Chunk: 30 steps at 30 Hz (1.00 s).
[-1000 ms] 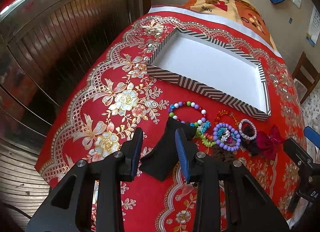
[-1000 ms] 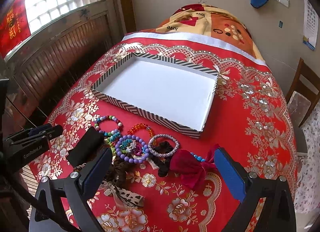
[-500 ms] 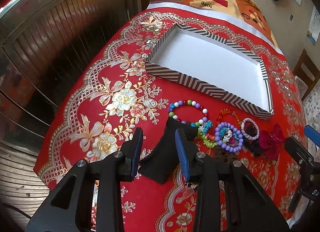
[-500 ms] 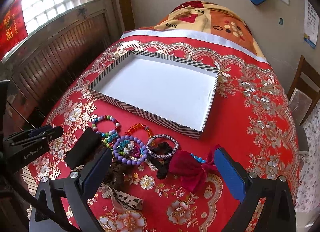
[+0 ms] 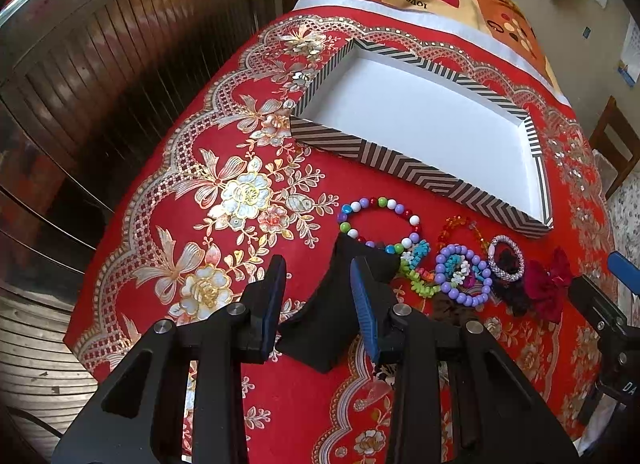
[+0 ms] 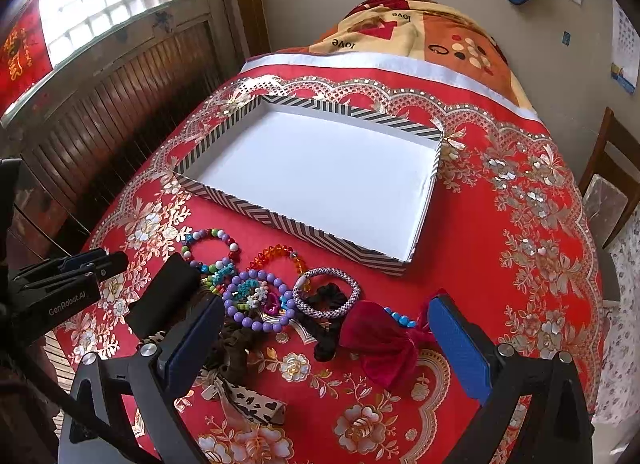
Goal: Organize jewelry
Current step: 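Move both tools over the loose bracelets beside the striped tray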
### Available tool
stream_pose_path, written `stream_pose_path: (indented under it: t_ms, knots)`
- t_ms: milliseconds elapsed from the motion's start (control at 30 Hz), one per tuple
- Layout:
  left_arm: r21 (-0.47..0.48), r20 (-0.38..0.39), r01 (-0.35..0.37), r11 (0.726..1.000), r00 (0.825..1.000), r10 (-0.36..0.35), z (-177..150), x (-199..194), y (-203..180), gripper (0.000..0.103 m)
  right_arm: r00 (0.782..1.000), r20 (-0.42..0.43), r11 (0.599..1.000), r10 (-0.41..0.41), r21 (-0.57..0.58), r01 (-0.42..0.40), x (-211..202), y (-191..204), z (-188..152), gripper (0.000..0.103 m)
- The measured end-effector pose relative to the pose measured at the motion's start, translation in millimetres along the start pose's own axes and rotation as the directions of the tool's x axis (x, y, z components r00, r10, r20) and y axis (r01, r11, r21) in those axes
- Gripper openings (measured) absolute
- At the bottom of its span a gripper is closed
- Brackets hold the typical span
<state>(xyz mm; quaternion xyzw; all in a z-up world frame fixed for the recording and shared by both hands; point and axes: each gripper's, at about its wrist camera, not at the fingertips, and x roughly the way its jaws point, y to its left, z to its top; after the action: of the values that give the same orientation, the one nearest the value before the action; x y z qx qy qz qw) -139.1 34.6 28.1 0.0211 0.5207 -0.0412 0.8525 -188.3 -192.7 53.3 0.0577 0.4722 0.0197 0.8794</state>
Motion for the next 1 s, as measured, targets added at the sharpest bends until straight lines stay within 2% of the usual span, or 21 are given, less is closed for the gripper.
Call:
stream_pose_path:
  t_ms: [1000]
  knots:
    - [-0.002,-0.033,0.008,1.0,0.999,-0.008,3,12,0,0.032,0.999,-0.031,1.0,0.01,-0.016,-0.01,15,1,3,0.101]
